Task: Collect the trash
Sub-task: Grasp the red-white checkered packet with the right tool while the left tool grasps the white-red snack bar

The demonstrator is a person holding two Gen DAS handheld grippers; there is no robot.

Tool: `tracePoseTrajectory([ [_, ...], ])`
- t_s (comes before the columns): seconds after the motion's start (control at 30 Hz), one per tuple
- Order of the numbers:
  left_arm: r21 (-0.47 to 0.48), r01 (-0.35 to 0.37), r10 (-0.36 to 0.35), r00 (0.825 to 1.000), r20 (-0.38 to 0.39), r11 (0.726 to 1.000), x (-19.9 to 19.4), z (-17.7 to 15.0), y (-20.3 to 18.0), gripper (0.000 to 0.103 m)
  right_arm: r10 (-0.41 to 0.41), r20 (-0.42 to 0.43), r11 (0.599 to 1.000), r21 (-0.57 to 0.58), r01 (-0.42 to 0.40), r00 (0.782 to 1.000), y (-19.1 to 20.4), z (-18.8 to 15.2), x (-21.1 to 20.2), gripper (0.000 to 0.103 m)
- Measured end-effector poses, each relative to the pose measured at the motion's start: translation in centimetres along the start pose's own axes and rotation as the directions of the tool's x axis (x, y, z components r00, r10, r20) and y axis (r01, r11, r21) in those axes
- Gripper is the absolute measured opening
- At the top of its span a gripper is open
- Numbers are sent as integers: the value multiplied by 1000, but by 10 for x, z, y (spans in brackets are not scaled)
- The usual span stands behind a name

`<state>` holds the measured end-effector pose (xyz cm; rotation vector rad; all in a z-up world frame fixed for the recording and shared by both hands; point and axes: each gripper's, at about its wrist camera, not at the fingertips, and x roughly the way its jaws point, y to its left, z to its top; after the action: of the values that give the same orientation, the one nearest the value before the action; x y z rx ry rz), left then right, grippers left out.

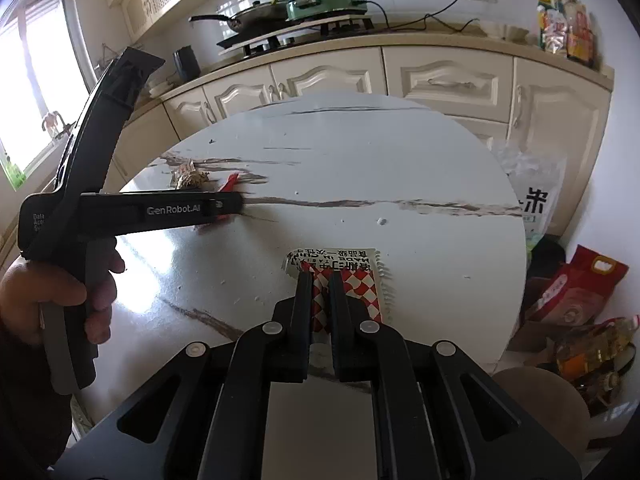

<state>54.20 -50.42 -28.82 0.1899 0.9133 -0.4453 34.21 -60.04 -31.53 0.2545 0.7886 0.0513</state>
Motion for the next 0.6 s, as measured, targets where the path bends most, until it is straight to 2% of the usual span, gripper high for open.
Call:
tracePoseTrajectory([
  [0.17, 23, 15, -15, 1000, 24, 1000, -7, -8, 5, 11, 4, 6, 1000, 4, -4, 1000, 1, -1, 0, 9],
  [0.27, 29, 44, -45, 998, 48, 999, -16, -15, 11, 5, 6, 20, 1000, 13, -6, 1000, 1, -2, -3, 9],
  [0.6, 58, 144, -151, 978, 146, 988, -70, -42, 21, 4, -14, 69, 1000, 9, 13, 998, 17, 2, -23, 7],
])
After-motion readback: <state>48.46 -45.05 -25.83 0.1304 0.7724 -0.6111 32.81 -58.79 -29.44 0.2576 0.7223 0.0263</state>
